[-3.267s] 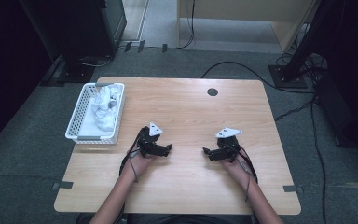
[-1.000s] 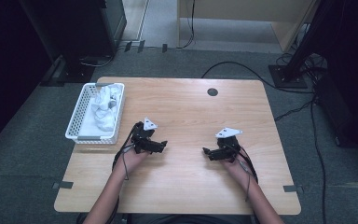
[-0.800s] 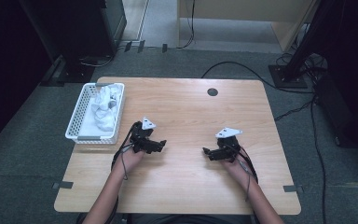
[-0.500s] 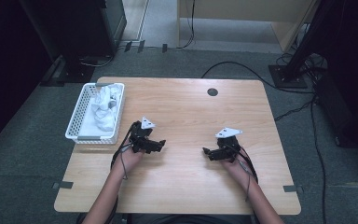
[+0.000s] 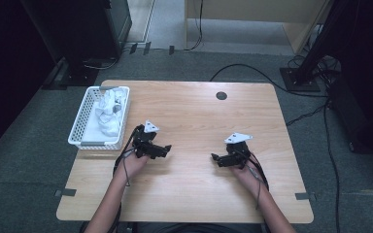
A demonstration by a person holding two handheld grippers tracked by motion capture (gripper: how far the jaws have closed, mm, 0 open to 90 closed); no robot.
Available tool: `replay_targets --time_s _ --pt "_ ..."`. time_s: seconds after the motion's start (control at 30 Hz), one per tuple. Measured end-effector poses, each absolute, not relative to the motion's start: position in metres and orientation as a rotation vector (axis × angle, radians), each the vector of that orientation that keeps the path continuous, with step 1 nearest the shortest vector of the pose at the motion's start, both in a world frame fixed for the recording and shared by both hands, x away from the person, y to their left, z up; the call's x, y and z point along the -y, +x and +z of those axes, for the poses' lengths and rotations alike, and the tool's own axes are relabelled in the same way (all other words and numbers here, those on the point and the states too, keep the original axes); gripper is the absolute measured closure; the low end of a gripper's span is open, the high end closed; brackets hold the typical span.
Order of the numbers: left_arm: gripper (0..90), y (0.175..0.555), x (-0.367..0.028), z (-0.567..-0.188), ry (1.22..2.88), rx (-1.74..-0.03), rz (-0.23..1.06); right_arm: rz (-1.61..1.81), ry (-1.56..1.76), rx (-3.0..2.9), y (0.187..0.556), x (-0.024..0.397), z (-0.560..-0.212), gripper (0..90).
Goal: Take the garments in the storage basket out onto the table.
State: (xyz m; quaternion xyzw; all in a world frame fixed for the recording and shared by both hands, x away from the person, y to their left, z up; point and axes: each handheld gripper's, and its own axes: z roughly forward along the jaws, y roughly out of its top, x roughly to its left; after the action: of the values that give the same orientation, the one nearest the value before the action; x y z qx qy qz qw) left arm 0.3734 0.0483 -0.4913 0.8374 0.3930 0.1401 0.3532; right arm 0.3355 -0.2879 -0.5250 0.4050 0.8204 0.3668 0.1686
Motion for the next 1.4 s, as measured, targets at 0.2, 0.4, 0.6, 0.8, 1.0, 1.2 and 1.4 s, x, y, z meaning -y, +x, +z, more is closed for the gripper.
replay_targets --time_s 0.2,0.4,0.6,0.8,1.0,1.2,1.4 --pt "3.3 0.374 -0.052 -0.489 2.158 -1.02 0.356 1.043 1.151 -2.333 0.335 0.288 -0.525 12.3" --pt "4.3 0.373 -0.055 -0.486 2.155 -1.014 0.355 1.043 1.151 -2.333 0.335 0.288 -0.525 12.3" --pt "4.4 0.374 -0.058 -0.484 2.161 -1.009 0.357 1.043 1.151 -2.333 0.335 0.288 -0.525 12.3" --pt "4.5 0.374 -0.06 -0.482 2.165 -1.009 0.352 1.043 1.151 -2.333 0.335 0.288 -0.525 12.4" --pt "4.5 0.374 -0.063 -0.479 2.166 -1.01 0.354 1.043 1.151 -2.333 0.335 0.288 -0.525 12.3" --pt "4.5 0.374 -0.067 -0.476 2.161 -1.013 0.357 1.043 1.151 -2.333 0.335 0.288 -0.525 12.3" --pt "4.5 0.374 -0.069 -0.475 2.157 -1.013 0.353 1.043 1.151 -2.333 0.335 0.288 -0.525 12.3"
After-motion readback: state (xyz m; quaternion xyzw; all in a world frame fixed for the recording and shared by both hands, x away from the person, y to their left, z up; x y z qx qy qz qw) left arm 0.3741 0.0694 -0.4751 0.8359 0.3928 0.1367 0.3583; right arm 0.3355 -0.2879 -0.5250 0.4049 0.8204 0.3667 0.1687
